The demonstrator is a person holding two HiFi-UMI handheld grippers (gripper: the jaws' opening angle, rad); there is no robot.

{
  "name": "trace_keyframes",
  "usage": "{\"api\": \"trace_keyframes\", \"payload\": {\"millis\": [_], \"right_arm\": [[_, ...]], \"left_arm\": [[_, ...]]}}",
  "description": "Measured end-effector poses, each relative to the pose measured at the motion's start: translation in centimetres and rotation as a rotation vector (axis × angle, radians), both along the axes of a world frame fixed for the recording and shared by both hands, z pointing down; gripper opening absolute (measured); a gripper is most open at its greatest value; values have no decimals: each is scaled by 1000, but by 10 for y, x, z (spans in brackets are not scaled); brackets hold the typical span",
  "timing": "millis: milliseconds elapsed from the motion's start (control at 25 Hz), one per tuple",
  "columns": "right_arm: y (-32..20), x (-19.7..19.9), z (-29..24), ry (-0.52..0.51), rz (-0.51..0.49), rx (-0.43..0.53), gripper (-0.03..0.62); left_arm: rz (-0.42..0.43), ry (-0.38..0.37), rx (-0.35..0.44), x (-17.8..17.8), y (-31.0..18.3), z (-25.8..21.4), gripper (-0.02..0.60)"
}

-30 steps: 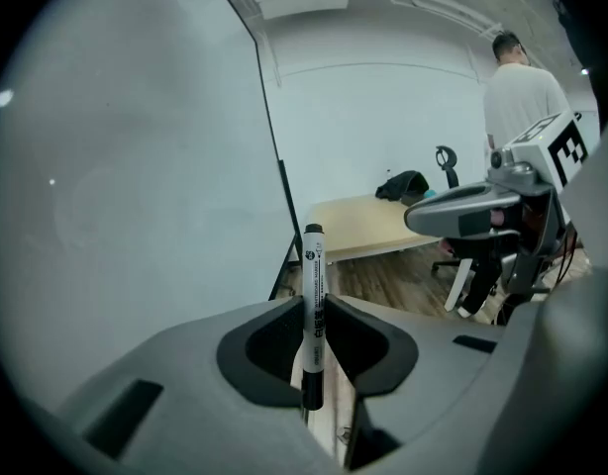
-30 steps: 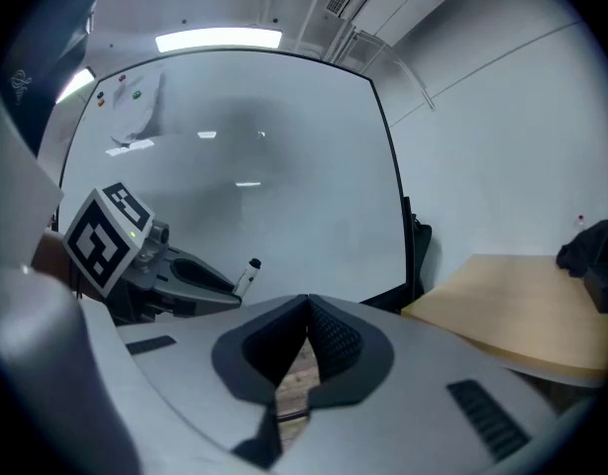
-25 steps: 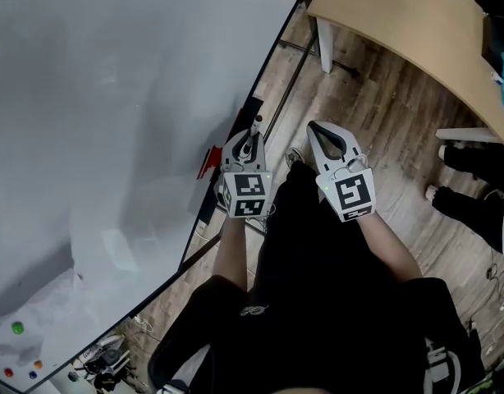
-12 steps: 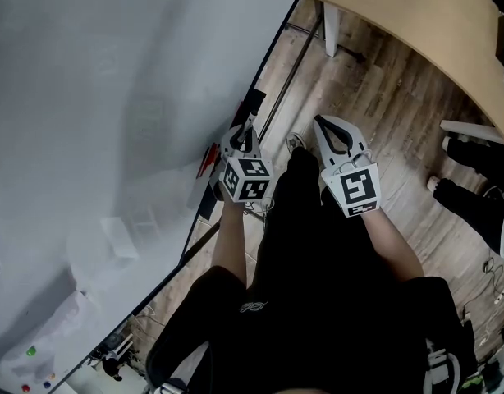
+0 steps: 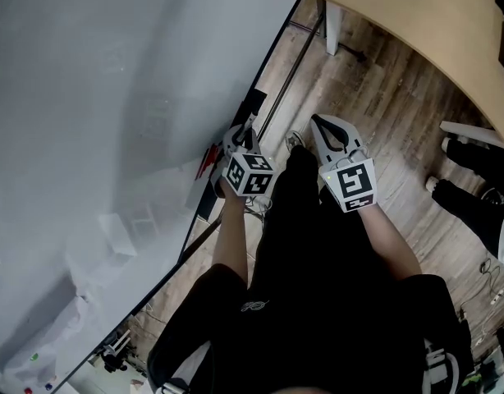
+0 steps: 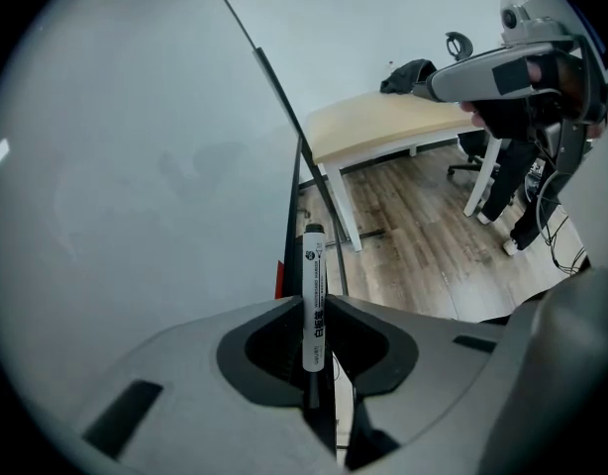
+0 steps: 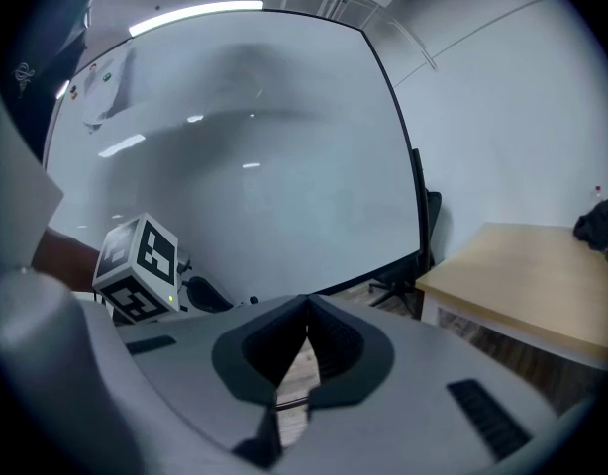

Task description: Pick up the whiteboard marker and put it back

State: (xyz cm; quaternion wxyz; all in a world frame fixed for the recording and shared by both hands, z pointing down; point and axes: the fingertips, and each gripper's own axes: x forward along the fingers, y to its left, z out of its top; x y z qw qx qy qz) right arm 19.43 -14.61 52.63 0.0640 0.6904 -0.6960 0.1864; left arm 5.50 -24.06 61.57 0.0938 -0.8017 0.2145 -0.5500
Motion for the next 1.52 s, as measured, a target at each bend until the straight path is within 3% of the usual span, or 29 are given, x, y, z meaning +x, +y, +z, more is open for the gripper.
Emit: {"api": "trace_keyframes", "payload": {"millis": [280, 560, 920, 1520], "right_arm": [[-19, -14, 4, -15, -48, -4, 2], [-24, -17, 1, -11, -55, -1, 2], [-18, -13, 1, -7, -46, -7, 2], [-15, -15, -4, 4, -43, -2, 2]], "left_arm": [[-32, 19, -37, 0, -5, 1, 67], [-39, -38, -97, -6, -4, 15, 67], [-74, -51, -108, -8, -6, 23, 67], [-60, -81, -143, -10, -6, 25, 67]]}}
